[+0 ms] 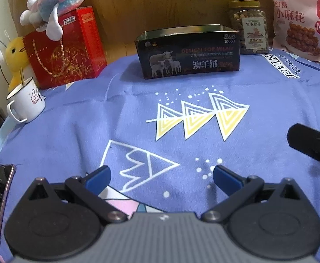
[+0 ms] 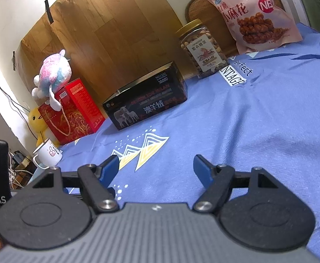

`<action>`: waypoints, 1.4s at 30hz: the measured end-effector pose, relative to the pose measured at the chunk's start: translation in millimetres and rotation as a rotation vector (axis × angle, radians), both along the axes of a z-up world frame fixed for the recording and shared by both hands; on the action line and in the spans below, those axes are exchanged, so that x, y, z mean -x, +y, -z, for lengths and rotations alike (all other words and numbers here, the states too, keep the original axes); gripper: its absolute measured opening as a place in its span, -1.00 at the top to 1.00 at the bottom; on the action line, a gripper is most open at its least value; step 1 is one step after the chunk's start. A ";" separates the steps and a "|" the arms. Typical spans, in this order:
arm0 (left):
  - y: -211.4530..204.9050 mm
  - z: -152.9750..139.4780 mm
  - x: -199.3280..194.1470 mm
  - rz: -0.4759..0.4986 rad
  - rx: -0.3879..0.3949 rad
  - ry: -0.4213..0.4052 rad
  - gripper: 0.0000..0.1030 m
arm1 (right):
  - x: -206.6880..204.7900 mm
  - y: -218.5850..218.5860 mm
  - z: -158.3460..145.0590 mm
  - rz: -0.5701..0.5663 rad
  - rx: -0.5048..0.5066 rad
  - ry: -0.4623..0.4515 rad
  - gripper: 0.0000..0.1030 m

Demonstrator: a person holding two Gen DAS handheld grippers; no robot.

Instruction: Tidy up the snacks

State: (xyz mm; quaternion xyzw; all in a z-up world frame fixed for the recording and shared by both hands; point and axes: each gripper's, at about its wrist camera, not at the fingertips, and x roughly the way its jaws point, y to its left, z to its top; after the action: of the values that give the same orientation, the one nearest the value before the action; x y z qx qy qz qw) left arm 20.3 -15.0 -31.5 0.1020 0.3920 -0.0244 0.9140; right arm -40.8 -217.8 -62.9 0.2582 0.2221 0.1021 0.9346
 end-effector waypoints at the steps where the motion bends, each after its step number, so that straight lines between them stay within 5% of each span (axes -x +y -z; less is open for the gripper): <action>1: 0.0 0.4 0.1 -0.002 0.001 0.002 -1.00 | 0.0 0.1 0.0 0.000 0.000 0.000 -0.49; 42: 0.7 -4.4 2.6 -0.014 0.009 -0.008 -0.99 | 0.2 3.9 0.6 -0.001 0.001 -0.002 -0.50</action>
State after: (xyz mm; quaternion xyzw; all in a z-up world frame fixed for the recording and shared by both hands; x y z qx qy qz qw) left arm 17.7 -14.4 -27.1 0.0954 0.3888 -0.0191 0.9162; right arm -41.0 -214.0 -63.4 0.2576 0.2214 0.1026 0.9349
